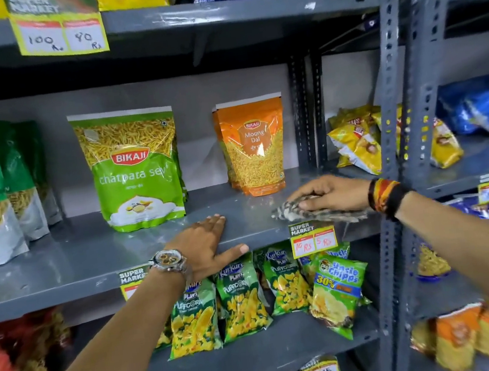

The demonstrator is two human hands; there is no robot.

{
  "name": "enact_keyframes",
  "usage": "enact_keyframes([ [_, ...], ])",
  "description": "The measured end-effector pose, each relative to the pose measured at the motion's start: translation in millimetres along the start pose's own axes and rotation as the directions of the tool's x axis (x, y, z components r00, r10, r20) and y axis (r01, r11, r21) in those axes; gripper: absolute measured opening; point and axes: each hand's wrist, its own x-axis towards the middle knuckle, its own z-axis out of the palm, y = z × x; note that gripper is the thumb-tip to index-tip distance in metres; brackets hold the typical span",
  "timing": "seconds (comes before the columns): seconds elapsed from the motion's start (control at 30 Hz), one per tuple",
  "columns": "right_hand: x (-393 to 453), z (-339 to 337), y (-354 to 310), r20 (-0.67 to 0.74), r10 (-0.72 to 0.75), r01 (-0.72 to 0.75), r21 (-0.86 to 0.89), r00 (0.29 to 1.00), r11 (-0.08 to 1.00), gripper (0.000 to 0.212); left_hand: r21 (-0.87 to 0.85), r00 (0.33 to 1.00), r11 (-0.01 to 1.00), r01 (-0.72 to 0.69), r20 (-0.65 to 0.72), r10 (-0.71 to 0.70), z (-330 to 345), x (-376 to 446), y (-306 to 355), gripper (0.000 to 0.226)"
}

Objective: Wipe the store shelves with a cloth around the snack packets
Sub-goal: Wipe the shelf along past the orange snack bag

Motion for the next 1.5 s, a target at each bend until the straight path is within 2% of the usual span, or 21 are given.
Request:
enact_keyframes([
  [0.1, 22.8, -29.0, 11.9, -0.208, 0.013, -0.016, -0.011, 0.978, 1.0, 0.033, -0.007, 0.998, 0.999, -0.048, -0.027, 0.048, -3.0, 19.5, 23.5, 0.104],
  [0.2, 67.4, -45.4, 28.7, -0.274, 0.043, -0.063, -0.067, 0.961, 0.996, 0.03, -0.025, 0.997, 0.998, -0.062, -0.036, 0.061, -0.9, 46.1, 54.3, 0.103],
  [0.37, 114.8, -44.6, 68.8, -0.194, 0.086, -0.114, -0.138, 0.977, 0.984, 0.029, -0.048, 0.999, 0.998, -0.049, -0.023, 0.047, 7.4, 66.8, 73.7, 0.098],
  [0.5, 114.9, -34.2, 85.2, -0.192, 0.079, -0.09, -0.053, 0.978, 0.994, 0.029, -0.046, 0.999, 0.998, -0.046, -0.007, 0.046, 6.4, 67.0, 74.3, 0.096],
  [0.67, 62.9, -18.9, 65.8, -0.121, -0.014, 0.01, -0.026, 0.993, 1.0, 0.03, -0.036, 0.999, 0.998, -0.049, 0.004, 0.049, 7.2, 66.4, 75.5, 0.096],
  [0.77, 9.0, -15.8, 53.9, -0.011, -0.017, 0.018, 0.026, 1.0, 1.0, 0.03, -0.03, 0.998, 0.998, -0.059, 0.004, 0.059, 6.9, 63.6, 76.3, 0.096],
  [0.8, -3.6, -20.2, 51.9, -0.016, -0.012, 0.013, 0.04, 1.0, 0.999, 0.03, -0.036, 0.998, 0.998, -0.059, 0.005, 0.059, 6.7, 63.5, 76.2, 0.096],
  [0.87, -13.9, -34.4, 51.8, -0.146, 0.005, 0.005, 0.069, 0.989, 0.998, 0.031, -0.047, 0.998, 0.997, -0.056, 0.007, 0.056, 6.4, 64.7, 74.8, 0.097],
  [0.97, 3.1, -51.9, 57.5, -0.387, 0.056, -0.014, 0.11, 0.92, 0.994, 0.03, -0.037, 0.999, 0.998, -0.048, 0.014, 0.049, 4.8, 67.3, 74.6, 0.098],
  [1.03, 24.0, -55.5, 62.3, -0.473, 0.1, -0.041, 0.135, 0.875, 0.99, 0.029, -0.022, 0.998, 0.998, -0.056, 0.017, 0.056, 2.8, 70.2, 78.6, 0.099],
  [1.17, 65.1, -57.6, 78.2, -0.566, 0.188, -0.103, 0.179, 0.803, 0.978, 0.026, -0.029, 0.997, 0.998, -0.062, 0.032, 0.063, 3.4, 80.5, 88.0, 0.115],
  [1.3, 97.4, -69.8, 96.0, -0.606, 0.256, -0.15, 0.221, 0.753, 0.964, 0.027, -0.062, 0.997, 0.996, -0.066, 0.039, 0.068, 5.8, 83.1, 90.2, 0.116],
  [1.37, 112.8, -80.1, 104.1, -0.603, 0.266, -0.184, 0.197, 0.752, 0.963, 0.03, -0.071, 0.997, 0.996, -0.063, 0.04, 0.066, 5.2, 83.2, 90.8, 0.121],
  [1.5, 158.2, -95.0, 125.7, -0.564, 0.271, -0.248, 0.12, 0.78, 0.961, 0.028, -0.102, 0.999, 0.994, -0.043, 0.004, 0.044, 11.7, 85.5, 88.8, 0.115],
])
